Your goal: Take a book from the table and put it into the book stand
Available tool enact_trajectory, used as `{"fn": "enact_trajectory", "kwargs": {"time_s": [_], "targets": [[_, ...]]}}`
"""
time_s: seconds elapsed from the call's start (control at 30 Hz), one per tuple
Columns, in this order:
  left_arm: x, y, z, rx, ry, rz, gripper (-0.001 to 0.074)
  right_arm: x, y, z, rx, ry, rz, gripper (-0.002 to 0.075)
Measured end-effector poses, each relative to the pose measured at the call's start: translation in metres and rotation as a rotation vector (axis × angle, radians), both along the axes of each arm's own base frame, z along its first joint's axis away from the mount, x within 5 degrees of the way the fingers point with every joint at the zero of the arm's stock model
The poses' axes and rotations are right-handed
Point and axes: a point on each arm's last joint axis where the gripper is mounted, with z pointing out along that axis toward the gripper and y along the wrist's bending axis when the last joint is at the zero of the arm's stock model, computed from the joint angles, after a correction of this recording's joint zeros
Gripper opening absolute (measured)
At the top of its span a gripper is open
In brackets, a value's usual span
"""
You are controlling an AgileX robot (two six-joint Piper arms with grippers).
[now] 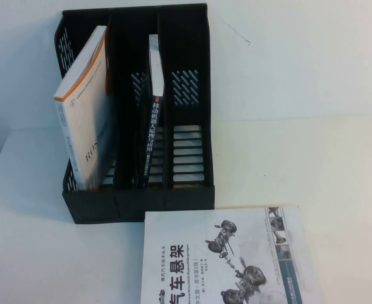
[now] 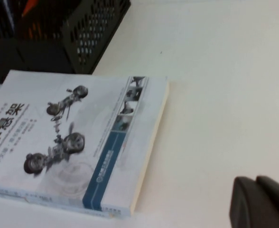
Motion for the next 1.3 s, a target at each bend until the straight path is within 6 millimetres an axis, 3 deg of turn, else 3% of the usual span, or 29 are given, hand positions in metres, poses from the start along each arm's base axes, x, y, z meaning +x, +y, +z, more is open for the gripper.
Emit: {"fn": "enact_trajectory", "kwargs": {"time_s": [0.17,0.37,0.63,0.77,1.03,1.3], "targets": [[-0.001,-0.002,-0.004,-0.006,0.046,-0.025,-0.0001,-0.004,-0.006,0.001,0.006,-0.042,-0.081,0.0003],[-0.002,-0.004,-0.007,-0.022,0.079,-0.039,-0.0001,-0.007,-0.010,0.000,-0.114,-0.121,-0.080,0.0003],[-0.002,-0.004,-0.007,-0.036,0.084,-0.038,-0.0001,-0.003,-0.007,-0.037,-0.137,-0.088,-0.057,0.0003],[-0.002,-0.003,-0.007,-0.029,0.086,-0.032,-0.0001,-0.002,-0.007,-0.045,-0.136,-0.069,-0.080,0.0003],[-0.003,0.009,-0.014,-0.055,0.163,0.115,-0.0001,0.002,-0.008,-0.047,-0.143,-0.134,-0.120,0.0003],[-0.003,0.011,-0.015,-0.091,0.166,0.140,-0.0001,0.002,-0.010,-0.046,-0.150,-0.140,-0.170,0.0003]]}}
